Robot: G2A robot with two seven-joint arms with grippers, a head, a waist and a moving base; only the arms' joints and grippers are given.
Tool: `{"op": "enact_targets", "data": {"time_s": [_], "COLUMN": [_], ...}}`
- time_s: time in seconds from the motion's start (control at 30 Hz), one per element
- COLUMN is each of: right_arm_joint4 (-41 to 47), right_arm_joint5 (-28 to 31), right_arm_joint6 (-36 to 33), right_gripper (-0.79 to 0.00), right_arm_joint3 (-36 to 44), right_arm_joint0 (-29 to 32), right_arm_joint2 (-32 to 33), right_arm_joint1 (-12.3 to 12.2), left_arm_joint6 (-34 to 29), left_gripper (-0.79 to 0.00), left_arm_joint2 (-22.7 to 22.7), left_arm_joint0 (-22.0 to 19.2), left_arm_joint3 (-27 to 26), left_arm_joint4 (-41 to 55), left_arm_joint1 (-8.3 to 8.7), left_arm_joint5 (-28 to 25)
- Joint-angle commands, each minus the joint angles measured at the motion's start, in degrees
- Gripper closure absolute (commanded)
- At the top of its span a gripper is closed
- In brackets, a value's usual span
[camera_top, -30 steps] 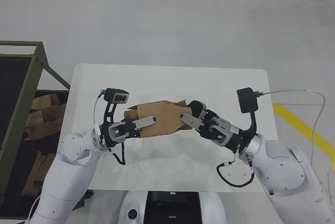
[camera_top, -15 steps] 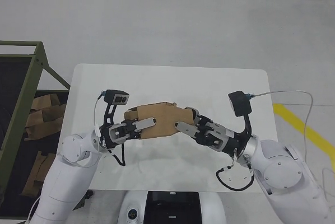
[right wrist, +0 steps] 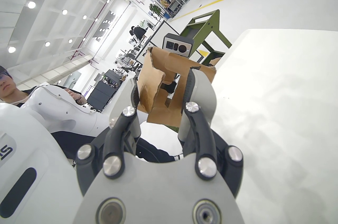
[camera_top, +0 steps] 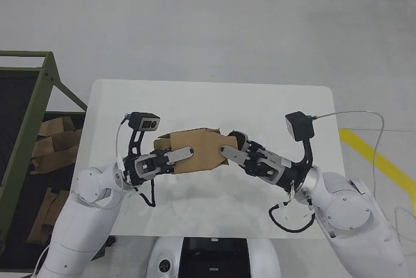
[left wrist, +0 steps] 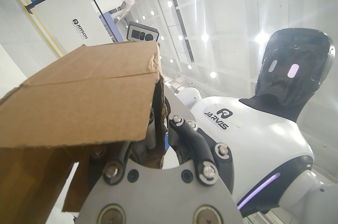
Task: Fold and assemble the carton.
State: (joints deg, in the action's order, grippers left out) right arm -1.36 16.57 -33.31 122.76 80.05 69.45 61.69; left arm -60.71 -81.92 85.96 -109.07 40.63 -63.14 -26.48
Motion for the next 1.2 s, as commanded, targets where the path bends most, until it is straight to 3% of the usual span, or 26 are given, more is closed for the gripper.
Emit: {"op": "enact_targets", "data": {"time_s": [0.0,0.37,0.9,1.17], "right_arm_joint4": [0.13,1.6,-3.7,-6.14], "right_arm_joint5": [0.0,0.25,-0.85,-1.31], "right_arm_joint6": [-0.09,-1.9,-2.19,-3.27], "right_gripper": [-0.314,-0.268,-0.28,-0.249], "right_arm_joint3": [-0.07,-1.45,-0.35,0.02], "right_arm_joint0": [0.06,-1.2,-1.78,-2.77], "right_arm_joint2": [-0.01,-1.16,-1.03,-1.64], "right_arm_joint1": [0.01,0.2,0.18,0.2], "left_arm_joint6": [-0.07,-0.05,-0.16,-0.61], "left_gripper": [0.0,0.0,0.0,0.0], "left_arm_joint2": [0.02,0.14,0.05,0.12], "left_arm_joint0": [-0.01,-0.24,-0.7,-0.98], "left_arm_joint3": [0.03,0.03,0.61,0.75], "left_arm_joint4": [0.06,-0.02,0.57,0.66], "left_arm_joint1": [0.0,0.02,0.05,0.08], "left_arm_joint5": [-0.06,0.12,0.22,0.45]}}
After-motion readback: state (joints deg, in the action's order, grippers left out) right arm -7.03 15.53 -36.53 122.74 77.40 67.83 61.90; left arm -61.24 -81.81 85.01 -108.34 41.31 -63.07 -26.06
